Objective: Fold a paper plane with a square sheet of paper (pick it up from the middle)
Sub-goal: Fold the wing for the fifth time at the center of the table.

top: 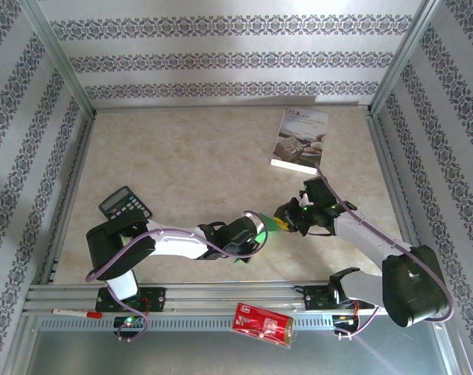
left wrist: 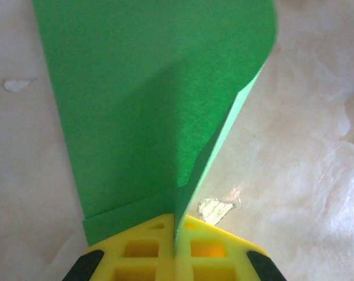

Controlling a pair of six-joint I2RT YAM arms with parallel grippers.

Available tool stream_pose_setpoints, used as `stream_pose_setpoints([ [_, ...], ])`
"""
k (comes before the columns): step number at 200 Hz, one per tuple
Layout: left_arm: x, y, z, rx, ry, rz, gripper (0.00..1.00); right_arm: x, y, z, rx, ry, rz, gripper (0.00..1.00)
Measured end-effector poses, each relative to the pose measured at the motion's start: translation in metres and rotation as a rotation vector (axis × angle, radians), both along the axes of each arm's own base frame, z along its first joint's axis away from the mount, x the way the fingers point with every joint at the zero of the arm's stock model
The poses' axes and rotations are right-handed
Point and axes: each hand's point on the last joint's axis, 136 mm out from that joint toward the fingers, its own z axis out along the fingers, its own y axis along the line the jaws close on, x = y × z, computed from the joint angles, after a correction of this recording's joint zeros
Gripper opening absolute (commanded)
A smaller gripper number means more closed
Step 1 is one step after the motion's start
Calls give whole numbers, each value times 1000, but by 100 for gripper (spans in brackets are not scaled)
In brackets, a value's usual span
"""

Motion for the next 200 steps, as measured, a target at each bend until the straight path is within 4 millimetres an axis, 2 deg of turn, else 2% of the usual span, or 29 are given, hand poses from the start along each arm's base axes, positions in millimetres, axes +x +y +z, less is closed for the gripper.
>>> stream_pose_setpoints([
  [68,6,1,0,-172,112,79,0,-10,-5,-3,-57,-54,114,27],
  [114,15,5,4,-240,203,127,0,-2,0,6,-78,-120,213,32],
  [167,16,6,8,-313,280,151,0,-8,24,5,-96,-147,383,32],
  [200,14,9,3,-330,314,166,0,-10,30,2,-99,-139,413,31],
])
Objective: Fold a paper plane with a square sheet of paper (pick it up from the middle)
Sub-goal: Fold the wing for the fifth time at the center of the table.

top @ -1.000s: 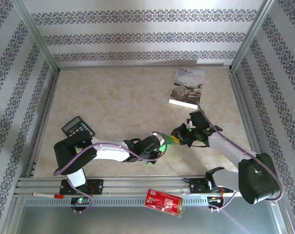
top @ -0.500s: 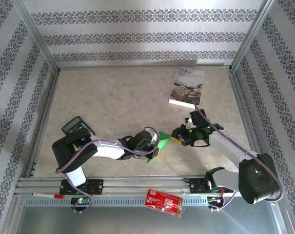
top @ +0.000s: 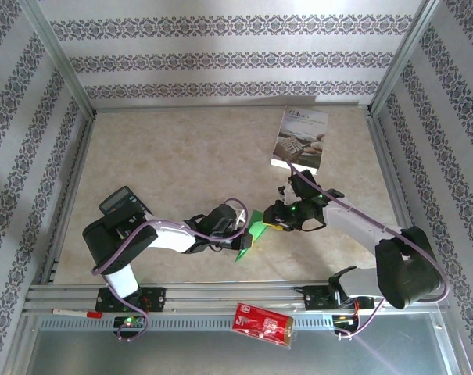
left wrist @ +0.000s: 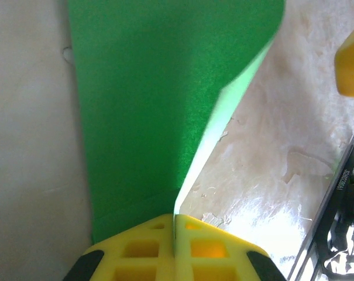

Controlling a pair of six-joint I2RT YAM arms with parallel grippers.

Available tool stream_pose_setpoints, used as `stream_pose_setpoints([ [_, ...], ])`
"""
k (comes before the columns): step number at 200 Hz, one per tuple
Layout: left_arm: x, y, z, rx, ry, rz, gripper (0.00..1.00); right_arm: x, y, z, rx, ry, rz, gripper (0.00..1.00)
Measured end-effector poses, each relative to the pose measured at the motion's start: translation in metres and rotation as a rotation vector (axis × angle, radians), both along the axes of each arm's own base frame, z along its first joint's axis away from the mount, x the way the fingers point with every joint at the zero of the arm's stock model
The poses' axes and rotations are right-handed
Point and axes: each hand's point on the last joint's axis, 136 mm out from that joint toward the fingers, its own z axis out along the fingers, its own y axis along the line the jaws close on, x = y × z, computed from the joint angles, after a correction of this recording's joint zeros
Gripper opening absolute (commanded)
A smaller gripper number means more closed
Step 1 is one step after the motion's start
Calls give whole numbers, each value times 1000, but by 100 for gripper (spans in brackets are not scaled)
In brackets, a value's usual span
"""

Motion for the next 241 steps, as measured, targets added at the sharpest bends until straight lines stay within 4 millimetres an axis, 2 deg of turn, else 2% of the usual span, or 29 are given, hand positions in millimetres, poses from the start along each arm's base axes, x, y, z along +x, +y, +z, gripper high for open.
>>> stream_pose_setpoints([
  [85,7,0,1,-101,68,38,0,-7,11,-3,-3,-18,69,30],
  [172,9,2,2,-193,124,77,0,5,38,-9,1,-59,140,25],
  [241,10,2,2,-261,164,102,0,15,46,-23,2,-60,147,21],
])
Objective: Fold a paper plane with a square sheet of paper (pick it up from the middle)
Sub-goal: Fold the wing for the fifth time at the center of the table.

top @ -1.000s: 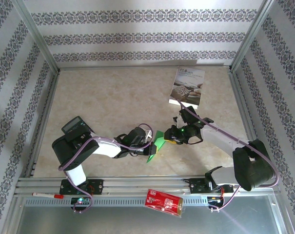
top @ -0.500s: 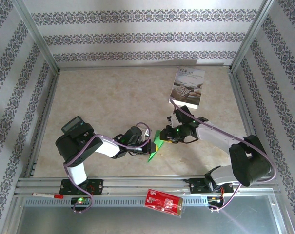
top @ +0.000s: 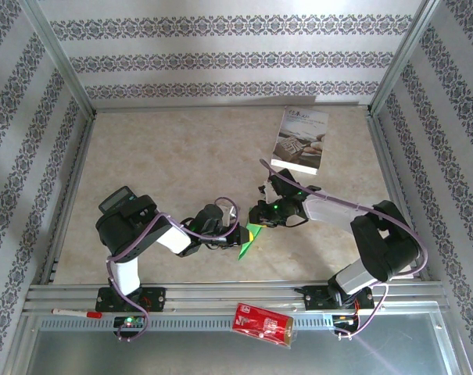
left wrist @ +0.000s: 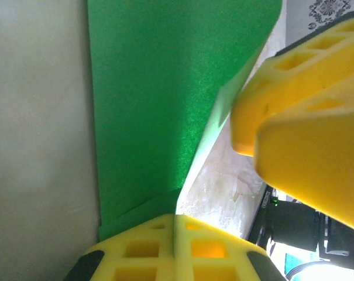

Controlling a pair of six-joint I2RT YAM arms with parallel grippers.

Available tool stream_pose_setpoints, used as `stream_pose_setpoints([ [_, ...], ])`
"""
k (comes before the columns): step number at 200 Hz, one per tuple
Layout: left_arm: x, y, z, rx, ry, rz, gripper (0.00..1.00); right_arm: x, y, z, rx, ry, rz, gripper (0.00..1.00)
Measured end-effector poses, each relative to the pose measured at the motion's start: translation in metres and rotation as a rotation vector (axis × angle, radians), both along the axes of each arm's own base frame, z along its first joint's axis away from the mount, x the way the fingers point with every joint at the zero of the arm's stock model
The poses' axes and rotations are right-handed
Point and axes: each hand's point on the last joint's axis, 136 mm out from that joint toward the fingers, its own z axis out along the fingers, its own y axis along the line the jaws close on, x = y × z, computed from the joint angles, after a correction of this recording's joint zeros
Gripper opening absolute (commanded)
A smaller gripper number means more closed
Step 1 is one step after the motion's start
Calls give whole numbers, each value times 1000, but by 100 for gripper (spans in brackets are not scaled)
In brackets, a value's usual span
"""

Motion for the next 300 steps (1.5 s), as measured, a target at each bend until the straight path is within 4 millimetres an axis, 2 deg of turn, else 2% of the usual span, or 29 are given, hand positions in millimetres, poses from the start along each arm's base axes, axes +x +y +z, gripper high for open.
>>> stream_pose_setpoints([
  [54,0,-1,0,-10,19,8,0,7,4,-7,-2,2,0,20],
  [143,2,-4,-2,7,46,-2,0,10,-1,-13,-31,-21,-1,18],
  [300,1,-8,2,16,71,-25,19,8,-20,-36,-94,1,-18,16],
])
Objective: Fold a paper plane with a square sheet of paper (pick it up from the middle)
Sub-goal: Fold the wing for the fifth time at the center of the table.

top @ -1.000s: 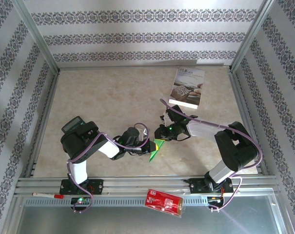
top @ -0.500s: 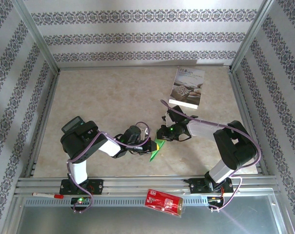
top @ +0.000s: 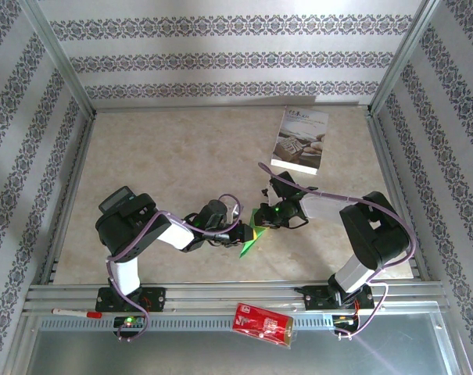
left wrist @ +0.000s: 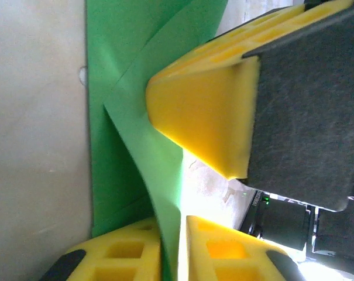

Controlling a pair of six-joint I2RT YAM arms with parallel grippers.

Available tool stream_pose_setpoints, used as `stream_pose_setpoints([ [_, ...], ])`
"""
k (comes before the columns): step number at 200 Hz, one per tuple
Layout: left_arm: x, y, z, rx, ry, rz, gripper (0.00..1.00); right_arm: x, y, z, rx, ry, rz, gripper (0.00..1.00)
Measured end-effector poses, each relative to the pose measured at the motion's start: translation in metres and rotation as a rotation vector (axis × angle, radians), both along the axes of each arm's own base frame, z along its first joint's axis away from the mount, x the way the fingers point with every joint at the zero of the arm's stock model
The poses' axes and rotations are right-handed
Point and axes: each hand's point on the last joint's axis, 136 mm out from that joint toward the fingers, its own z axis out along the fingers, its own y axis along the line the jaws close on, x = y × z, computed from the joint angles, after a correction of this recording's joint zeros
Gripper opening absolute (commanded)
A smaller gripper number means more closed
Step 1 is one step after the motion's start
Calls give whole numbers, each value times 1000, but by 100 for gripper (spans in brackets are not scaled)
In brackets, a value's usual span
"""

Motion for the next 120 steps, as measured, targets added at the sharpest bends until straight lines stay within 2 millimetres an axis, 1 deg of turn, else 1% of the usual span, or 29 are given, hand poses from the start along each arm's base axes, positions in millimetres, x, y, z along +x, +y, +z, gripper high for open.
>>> stream_pose_setpoints([
  [69,0,1,4,25,-12,-7,28,1,-2,-2,-3,4,-3,16],
  [96,-1,8,5,67,-17,1,33,1,-2,-2,-4,5,-4,16],
  [120,-3,17,6,118,-21,7,35,1,-2,-2,2,8,-7,16],
])
